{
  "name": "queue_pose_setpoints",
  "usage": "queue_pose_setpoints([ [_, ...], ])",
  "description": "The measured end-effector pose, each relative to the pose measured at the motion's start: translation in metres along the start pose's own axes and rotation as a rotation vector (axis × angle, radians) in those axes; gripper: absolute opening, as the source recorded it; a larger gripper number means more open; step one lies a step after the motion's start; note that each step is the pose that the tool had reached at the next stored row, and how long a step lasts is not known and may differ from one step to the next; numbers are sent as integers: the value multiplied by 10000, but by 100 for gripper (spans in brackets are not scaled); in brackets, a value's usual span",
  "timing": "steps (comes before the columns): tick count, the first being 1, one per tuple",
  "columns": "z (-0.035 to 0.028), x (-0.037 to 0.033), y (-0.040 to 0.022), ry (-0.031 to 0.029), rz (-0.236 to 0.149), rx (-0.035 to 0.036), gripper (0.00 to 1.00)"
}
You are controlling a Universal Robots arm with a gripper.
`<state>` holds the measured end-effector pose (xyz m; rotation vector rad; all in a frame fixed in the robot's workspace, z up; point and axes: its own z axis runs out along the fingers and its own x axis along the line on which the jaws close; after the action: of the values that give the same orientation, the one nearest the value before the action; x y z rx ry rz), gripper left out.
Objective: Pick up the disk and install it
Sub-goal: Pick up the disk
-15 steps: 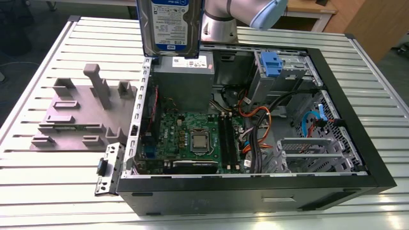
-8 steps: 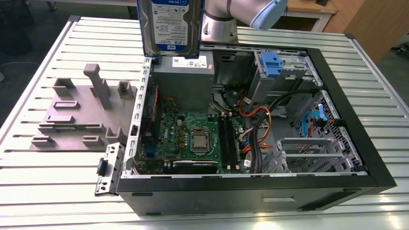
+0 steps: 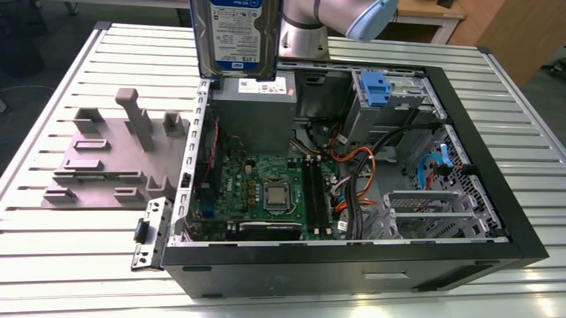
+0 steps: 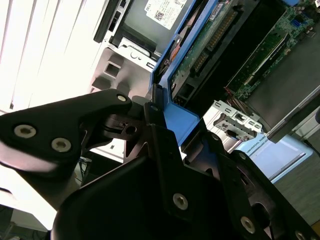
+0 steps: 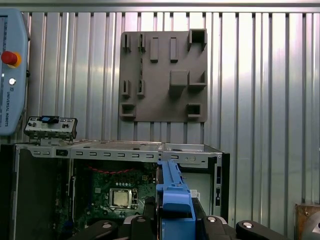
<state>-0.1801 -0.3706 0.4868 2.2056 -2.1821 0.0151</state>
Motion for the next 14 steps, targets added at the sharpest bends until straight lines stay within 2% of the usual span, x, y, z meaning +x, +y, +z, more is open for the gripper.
queue_pose_setpoints([
  [8, -1, 1, -42, 1, 0, 0, 37],
  [14, -1, 0, -47, 1, 0, 0, 37],
])
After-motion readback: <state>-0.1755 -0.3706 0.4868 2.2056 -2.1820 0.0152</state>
